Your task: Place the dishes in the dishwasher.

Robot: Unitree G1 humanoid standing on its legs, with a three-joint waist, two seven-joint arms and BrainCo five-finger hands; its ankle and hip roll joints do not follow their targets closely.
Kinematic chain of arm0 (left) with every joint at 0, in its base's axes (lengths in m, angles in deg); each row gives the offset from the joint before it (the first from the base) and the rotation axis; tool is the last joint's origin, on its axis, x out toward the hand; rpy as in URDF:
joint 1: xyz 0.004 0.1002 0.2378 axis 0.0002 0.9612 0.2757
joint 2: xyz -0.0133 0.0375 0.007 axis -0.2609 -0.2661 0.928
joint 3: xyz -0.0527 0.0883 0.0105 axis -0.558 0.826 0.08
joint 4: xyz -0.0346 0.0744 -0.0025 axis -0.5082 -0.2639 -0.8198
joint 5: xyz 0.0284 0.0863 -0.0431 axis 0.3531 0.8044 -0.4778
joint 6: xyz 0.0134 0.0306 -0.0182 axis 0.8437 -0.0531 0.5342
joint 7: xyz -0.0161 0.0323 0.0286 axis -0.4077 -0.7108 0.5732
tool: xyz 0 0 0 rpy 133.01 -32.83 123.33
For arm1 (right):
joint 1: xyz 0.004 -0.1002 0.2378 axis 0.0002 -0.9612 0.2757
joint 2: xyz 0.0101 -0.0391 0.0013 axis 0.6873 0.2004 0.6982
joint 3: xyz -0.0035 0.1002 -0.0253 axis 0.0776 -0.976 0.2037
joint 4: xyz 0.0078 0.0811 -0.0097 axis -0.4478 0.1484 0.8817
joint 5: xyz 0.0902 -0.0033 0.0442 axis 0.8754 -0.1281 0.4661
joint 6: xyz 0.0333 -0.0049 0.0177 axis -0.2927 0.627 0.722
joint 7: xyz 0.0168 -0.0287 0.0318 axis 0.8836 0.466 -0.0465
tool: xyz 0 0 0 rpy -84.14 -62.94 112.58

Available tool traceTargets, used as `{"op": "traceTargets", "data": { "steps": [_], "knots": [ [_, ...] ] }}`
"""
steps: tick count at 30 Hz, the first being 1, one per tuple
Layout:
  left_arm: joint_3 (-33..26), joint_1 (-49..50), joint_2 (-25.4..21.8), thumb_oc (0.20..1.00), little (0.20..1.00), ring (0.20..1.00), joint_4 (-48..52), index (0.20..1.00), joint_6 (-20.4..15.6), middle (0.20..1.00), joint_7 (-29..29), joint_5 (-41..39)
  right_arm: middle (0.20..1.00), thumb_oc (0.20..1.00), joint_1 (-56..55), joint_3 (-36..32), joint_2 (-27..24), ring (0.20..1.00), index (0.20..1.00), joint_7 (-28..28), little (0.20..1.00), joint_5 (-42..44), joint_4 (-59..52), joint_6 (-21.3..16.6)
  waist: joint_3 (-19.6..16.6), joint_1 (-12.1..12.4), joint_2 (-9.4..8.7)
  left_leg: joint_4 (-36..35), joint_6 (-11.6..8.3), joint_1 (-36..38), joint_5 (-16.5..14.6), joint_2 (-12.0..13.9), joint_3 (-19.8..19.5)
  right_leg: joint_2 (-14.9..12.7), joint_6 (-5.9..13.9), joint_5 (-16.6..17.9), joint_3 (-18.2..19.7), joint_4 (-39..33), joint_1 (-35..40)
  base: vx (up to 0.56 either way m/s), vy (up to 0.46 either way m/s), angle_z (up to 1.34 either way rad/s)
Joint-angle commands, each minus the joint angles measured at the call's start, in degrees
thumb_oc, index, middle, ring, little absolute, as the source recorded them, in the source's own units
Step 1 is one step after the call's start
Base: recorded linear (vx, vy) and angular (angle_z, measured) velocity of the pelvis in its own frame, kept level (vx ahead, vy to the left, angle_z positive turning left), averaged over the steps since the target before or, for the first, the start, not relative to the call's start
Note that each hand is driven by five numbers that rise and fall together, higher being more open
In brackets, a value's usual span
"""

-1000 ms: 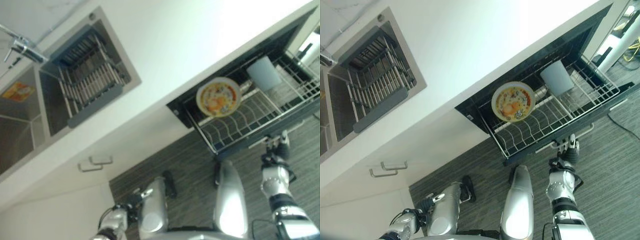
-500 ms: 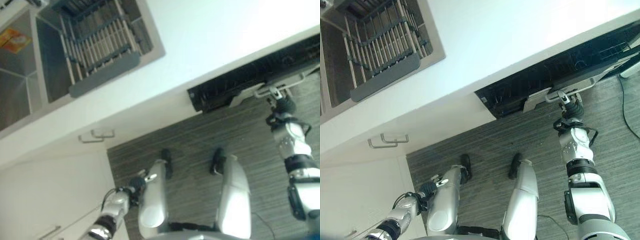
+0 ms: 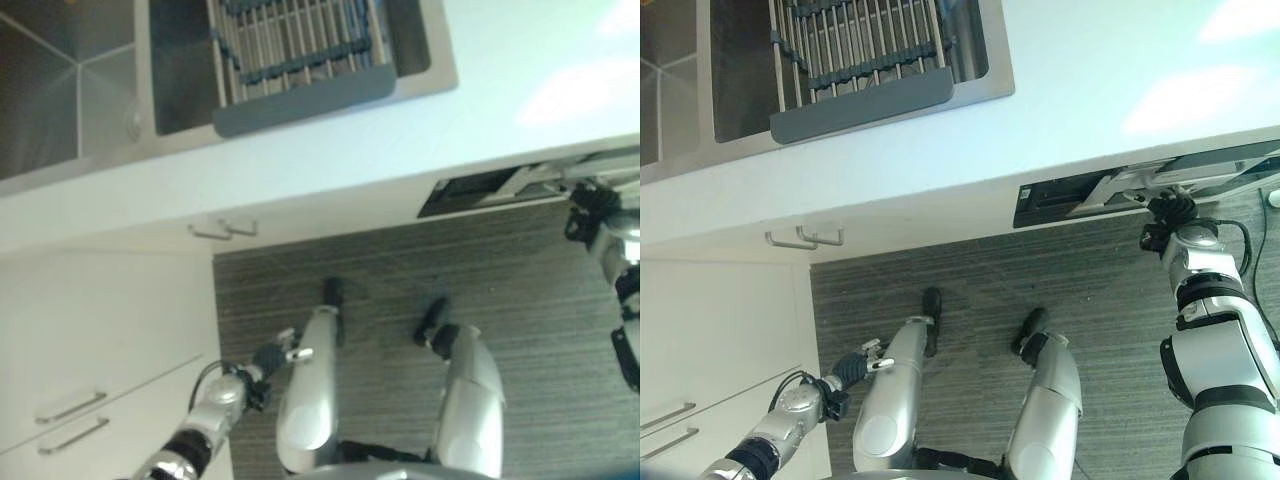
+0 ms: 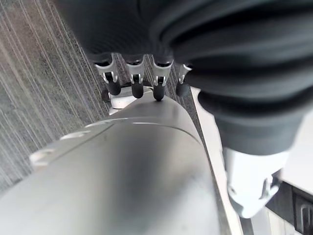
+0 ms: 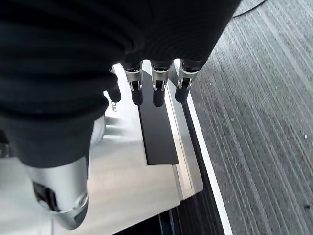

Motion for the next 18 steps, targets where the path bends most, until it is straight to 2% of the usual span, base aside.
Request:
{"op": "traceTargets", "data": {
  "steps": [1, 3, 6, 7, 8, 10, 13, 14, 18],
  "knots": [
    [1.3, 1.2, -1.6, 1.000, 1.000, 1.000, 2.1, 1.000, -0.5, 1.000, 3.6, -1.4, 1.000, 1.000, 15.8, -2.3, 0.8, 1.000, 1.000, -3.4, 1.000, 4.2, -10.4, -8.7, -1.9, 3.4, -2.45, -2.2, 3.30, 5.0, -3.7, -1.0, 3.9, 0.5, 2.42, -6.4, 4.5, 2.0, 5.0, 0.00, 0.000, 0.00],
    [0.9, 0.9, -0.7, 1.000, 1.000, 1.000, 1.6, 1.000, -0.1, 1.000, 3.7, -1.1, 1.000, 1.000, 9.8, -5.4, 3.1, 1.000, 1.000, -4.0, 1.000, 4.5, -11.0, -8.9, -1.9, 2.7, -2.58, -3.0, 3.42, 6.9, -3.8, -0.9, 4.4, 0.5, 2.85, -5.9, 4.7, 0.8, 6.7, -0.02, 0.003, -0.01],
    [-0.7, -0.1, 2.0, 1.000, 1.000, 1.000, -2.3, 1.000, 1.2, 1.000, 2.7, 0.4, 1.000, 1.000, -3.9, -9.2, 9.8, 1.000, 1.000, -4.4, 1.000, -0.6, -14.1, -11.5, -1.9, 0.1, -2.62, -5.5, 3.22, 11.7, -3.1, 0.3, 6.6, 0.7, 3.70, -4.2, 4.9, -3.5, 10.8, -0.04, 0.044, -0.12],
    [-0.7, -0.1, 2.0, 1.000, 1.000, 1.000, -2.3, 1.000, 1.2, 1.000, 2.7, 0.4, 1.000, 1.000, -3.9, -9.2, 9.8, 1.000, 1.000, -4.4, 1.000, -0.6, -14.1, -11.5, -1.9, 0.1, -2.62, -5.5, 3.22, 11.7, -3.1, 0.3, 6.6, 0.7, 3.70, -4.2, 4.9, -3.5, 10.8, -0.03, 0.040, -0.36],
    [-2.8, -0.2, 4.0, 1.000, 1.000, 1.000, -6.8, 1.000, 0.7, 1.000, 2.5, 1.7, 1.000, 1.000, -16.3, -10.3, 15.6, 1.000, 1.000, -3.4, 1.000, -2.4, -17.9, -14.6, -3.0, -2.8, -3.30, -7.4, 3.06, 15.3, -3.0, 1.1, 8.9, 1.0, 4.59, -2.3, 5.6, -7.7, 13.7, -0.03, 0.029, -0.29],
    [-4.8, 0.8, 5.5, 1.000, 1.000, 1.000, -9.0, 1.000, 1.0, 1.000, 1.5, 2.9, 1.000, 1.000, -27.9, -10.3, 20.6, 1.000, 1.000, -1.2, 1.000, -2.0, -21.3, -17.9, -5.2, -5.4, -4.04, -9.3, 3.00, 18.4, -3.3, 1.5, 10.7, 1.4, 5.34, -0.8, 6.2, -12.0, 16.5, -0.01, 0.017, -0.14],
    [-7.8, 3.1, 7.0, 1.000, 1.000, 1.000, -11.4, 1.000, 2.0, 1.000, 0.6, 3.4, 1.000, 1.000, -41.1, -11.6, 23.9, 1.000, 1.000, -1.5, 1.000, -6.9, -22.6, -21.8, -8.8, -8.8, -4.77, -12.5, 2.79, 23.2, -3.4, 1.9, 13.1, 1.8, 6.28, 0.9, 6.6, -18.1, 21.1, 0.01, 0.010, -0.55],
    [-9.1, 3.5, 7.3, 1.000, 1.000, 1.000, -12.2, 1.000, 2.6, 1.000, 0.8, 3.7, 1.000, 1.000, -43.6, -11.9, 23.9, 1.000, 1.000, -1.9, 1.000, -8.3, -22.7, -21.7, -10.2, -9.6, -4.99, -14.1, 3.06, 24.3, -1.9, 2.1, 14.3, 2.0, 6.17, 2.9, 6.2, -20.7, 22.3, -0.04, 0.002, -0.32],
    [-11.1, 3.8, 7.9, 1.000, 1.000, 1.000, -13.8, 1.000, 5.3, 1.000, 1.7, 4.5, 1.000, 1.000, -50.3, -13.7, 24.2, 1.000, 1.000, -3.7, 1.000, -8.7, -21.3, -21.7, -13.9, -12.1, -5.23, -17.3, 2.77, 28.2, -1.5, 1.9, 15.5, 2.7, 7.00, 4.0, 7.0, -24.7, 25.7, 0.00, 0.003, -0.31]
  ]
}}
